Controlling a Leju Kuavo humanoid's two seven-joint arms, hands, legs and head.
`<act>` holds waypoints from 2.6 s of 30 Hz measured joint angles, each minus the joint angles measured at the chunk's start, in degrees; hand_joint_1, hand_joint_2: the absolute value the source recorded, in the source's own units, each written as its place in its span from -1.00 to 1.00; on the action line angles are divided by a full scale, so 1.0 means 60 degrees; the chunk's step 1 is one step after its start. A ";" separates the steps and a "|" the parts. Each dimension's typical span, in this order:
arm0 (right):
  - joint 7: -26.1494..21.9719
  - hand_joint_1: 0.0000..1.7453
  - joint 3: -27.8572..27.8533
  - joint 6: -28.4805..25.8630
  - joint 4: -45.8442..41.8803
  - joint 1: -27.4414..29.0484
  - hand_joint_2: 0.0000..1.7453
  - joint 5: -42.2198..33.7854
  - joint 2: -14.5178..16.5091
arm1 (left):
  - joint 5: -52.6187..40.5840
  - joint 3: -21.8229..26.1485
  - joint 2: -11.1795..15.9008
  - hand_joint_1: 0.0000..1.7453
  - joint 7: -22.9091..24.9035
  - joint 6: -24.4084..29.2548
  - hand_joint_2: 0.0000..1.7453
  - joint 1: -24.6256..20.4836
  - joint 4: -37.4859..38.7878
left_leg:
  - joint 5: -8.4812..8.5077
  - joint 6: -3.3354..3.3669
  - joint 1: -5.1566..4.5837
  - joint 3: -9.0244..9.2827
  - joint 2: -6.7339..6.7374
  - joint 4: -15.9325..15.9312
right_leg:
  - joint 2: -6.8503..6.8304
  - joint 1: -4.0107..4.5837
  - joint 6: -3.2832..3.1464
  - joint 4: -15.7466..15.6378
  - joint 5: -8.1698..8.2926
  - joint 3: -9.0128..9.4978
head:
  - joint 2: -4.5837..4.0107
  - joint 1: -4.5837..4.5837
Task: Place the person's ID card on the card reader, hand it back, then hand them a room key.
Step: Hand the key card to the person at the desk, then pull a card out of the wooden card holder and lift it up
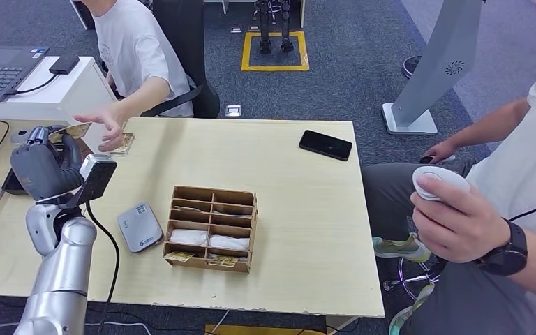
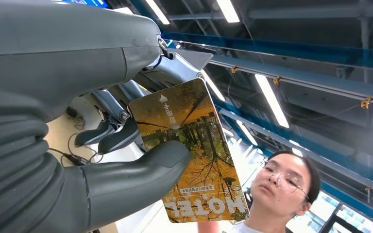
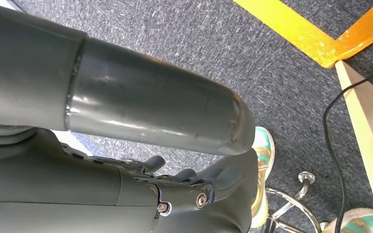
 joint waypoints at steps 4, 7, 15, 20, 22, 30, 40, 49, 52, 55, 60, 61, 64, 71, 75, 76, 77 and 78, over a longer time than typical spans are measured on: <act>0.0000 -1.00 0.0014 -0.0005 0.0000 0.0001 -1.00 0.0000 0.0000 | -0.0159 0.0000 -0.0033 1.00 -0.0016 0.0007 1.00 -0.0007 0.0074 | 0.0000 0.0000 0.0000 -0.0002 0.0000 0.0000 | 0.0000 0.0000 0.0000 0.0000 0.0000 -0.0002 | 0.0000 0.0000; 0.0000 -1.00 0.0033 -0.0005 0.0000 0.0001 -1.00 0.0000 0.0000 | -0.0181 0.0000 -0.0055 1.00 -0.0032 0.0007 1.00 -0.0011 0.0100 | 0.0000 0.0000 0.0000 -0.0002 0.0000 0.0000 | 0.0001 0.0000 0.0000 0.0000 0.0000 -0.0002 | 0.0000 0.0000; 0.0000 -1.00 0.0045 -0.0008 0.0000 0.0002 -1.00 0.0000 0.0000 | -0.0204 0.0000 -0.0091 1.00 -0.0035 0.0007 1.00 -0.0020 0.0162 | 0.0000 0.0000 0.0000 -0.0003 0.0002 0.0000 | 0.0005 0.0000 0.0000 0.0000 0.0000 -0.0004 | 0.0000 -0.0002; 0.0000 -1.00 0.0045 -0.0008 0.0000 0.0001 -1.00 0.0000 0.0000 | -0.0208 0.0000 -0.0095 1.00 -0.0035 0.0007 1.00 -0.0021 0.0164 | 0.0000 0.0000 0.0000 -0.0005 0.0003 0.0000 | 0.0007 0.0000 0.0000 0.0000 0.0000 -0.0007 | 0.0000 0.0000; 0.0000 -1.00 0.0045 -0.0008 0.0000 0.0001 -1.00 0.0000 0.0000 | -0.0208 0.0000 -0.0095 1.00 -0.0035 0.0007 1.00 -0.0021 0.0164 | 0.0000 0.0000 0.0000 -0.0005 0.0003 0.0000 | 0.0007 0.0000 0.0000 0.0000 0.0000 -0.0007 | 0.0000 0.0000; -0.0004 -1.00 0.0048 -0.0009 0.0000 0.0002 -1.00 0.0000 0.0000 | -0.0206 0.0000 -0.0098 0.50 -0.0050 0.0007 1.00 -0.0021 0.0168 | -0.0001 -0.0001 0.0000 -0.0013 0.0008 0.0000 | 0.0008 0.0000 0.0000 0.0000 0.0000 -0.0017 | 0.0000 0.0000; 0.0042 -1.00 0.0056 -0.0058 0.0000 0.0012 -1.00 -0.0035 0.0000 | 0.2215 -0.0143 0.0087 -1.00 0.0540 -0.0750 1.00 0.0052 0.0326 | 0.0000 -0.0001 0.0001 -0.0021 0.0011 -0.0001 | 0.0010 0.0000 -0.0001 0.0001 0.0001 -0.0023 | 0.0000 -0.0001; 0.0067 -1.00 0.0056 -0.0071 0.0000 0.0054 -1.00 -0.0066 -0.0007 | 0.2842 -0.0176 0.0421 -1.00 0.0529 -0.1050 1.00 0.0475 -0.0316 | 0.0000 -0.0001 0.0001 -0.0024 0.0008 -0.0001 | 0.0011 0.0000 -0.0001 0.0001 0.0001 -0.0025 | 0.0000 -0.0001; 0.0030 -1.00 0.0056 -0.0092 0.0000 0.0056 -1.00 -0.0131 -0.0011 | 0.2804 -0.0280 0.0484 -1.00 0.0501 -0.1180 1.00 0.0601 -0.0448 | 0.0000 0.0000 0.0000 -0.0024 0.0008 0.0000 | 0.0011 0.0000 -0.0001 0.0001 0.0001 -0.0025 | 0.0000 -0.0001; 0.0015 -1.00 0.0056 -0.0103 0.0000 0.0058 -1.00 -0.0148 -0.0012 | 0.2779 -0.0363 0.0518 -1.00 0.0483 -0.1221 1.00 0.0727 -0.0576 | 0.0000 0.0000 0.0000 -0.0024 0.0009 0.0000 | 0.0011 0.0000 -0.0001 0.0001 0.0002 -0.0025 | 0.0000 -0.0001; 0.0001 -1.00 0.0050 -0.0168 0.0000 0.0085 -1.00 -0.0272 -0.0026 | 0.2861 -0.0676 0.0665 -1.00 0.0299 -0.2512 1.00 0.1121 -0.0996 | 0.0000 -0.0001 0.0000 -0.0022 0.0012 0.0000 | 0.0014 0.0000 -0.0001 0.0001 0.0001 -0.0028 | 0.0000 -0.0003; 0.0000 -1.00 0.0045 -0.0178 0.0000 0.0114 -1.00 -0.0321 -0.0040 | 0.2812 -0.0890 0.0719 -1.00 0.0186 -0.3031 1.00 0.1339 -0.1241 | -0.0001 0.0000 -0.0001 -0.0023 0.0013 0.0000 | 0.0015 0.0000 0.0000 0.0001 0.0000 -0.0029 | 0.0000 -0.0003; -0.0005 -1.00 0.0020 -0.0180 0.0000 0.0250 -1.00 -0.0451 -0.0109 | 0.1997 -0.1946 0.0858 -1.00 -0.0049 -0.3894 1.00 0.2185 -0.2186 | -0.0009 0.0003 -0.0006 -0.0033 0.0010 0.0000 | 0.0013 0.0000 0.0008 -0.0002 -0.0007 -0.0036 | 0.0000 -0.0001; -0.0126 -1.00 -0.0006 -0.0164 -0.0001 0.0290 -1.00 -0.0469 -0.0186 | -0.1909 -0.5417 0.1309 -1.00 0.1200 -0.3103 1.00 0.2849 -0.3100 | -0.0015 0.0012 -0.0014 -0.0049 0.0011 0.0000 | 0.0011 -0.0004 0.0013 -0.0009 -0.0005 -0.0049 | 0.0000 -0.0001; -0.0137 -1.00 -0.0006 -0.0154 -0.0008 0.0256 -1.00 -0.0463 -0.0186 | -0.2358 -0.6581 0.1536 -1.00 0.1530 -0.2854 1.00 0.2820 -0.3100 | -0.0011 0.0008 -0.0007 -0.0046 0.0013 0.0000 | 0.0013 -0.0004 0.0010 -0.0008 -0.0002 -0.0049 | 0.0000 -0.0002; -0.0138 -1.00 -0.0006 -0.0154 -0.0011 0.0254 -1.00 -0.0463 -0.0186 | -0.2373 -0.6742 0.1579 -1.00 0.1538 -0.2849 1.00 0.2814 -0.3100 | -0.0009 0.0006 -0.0005 -0.0046 0.0012 0.0000 | 0.0012 -0.0004 0.0010 -0.0007 -0.0001 -0.0049 | 0.0000 -0.0002; -0.0138 -1.00 -0.0006 -0.0154 -0.0013 0.0252 -1.00 -0.0463 -0.0186 | -0.2379 -0.6873 0.1622 -1.00 0.1543 -0.2846 1.00 0.2807 -0.3100 | -0.0008 0.0005 -0.0004 -0.0045 0.0012 0.0000 | 0.0012 -0.0003 0.0009 -0.0006 -0.0001 -0.0049 | 0.0000 -0.0002; -0.0141 -1.00 -0.0006 -0.0154 -0.0014 0.0250 -1.00 -0.0463 -0.0186 | -0.2384 -0.6971 0.1658 -1.00 0.1545 -0.2844 1.00 0.2800 -0.3100 | -0.0008 0.0004 -0.0003 -0.0045 0.0011 0.0000 | 0.0013 -0.0003 0.0009 -0.0006 -0.0001 -0.0049 | 0.0000 -0.0002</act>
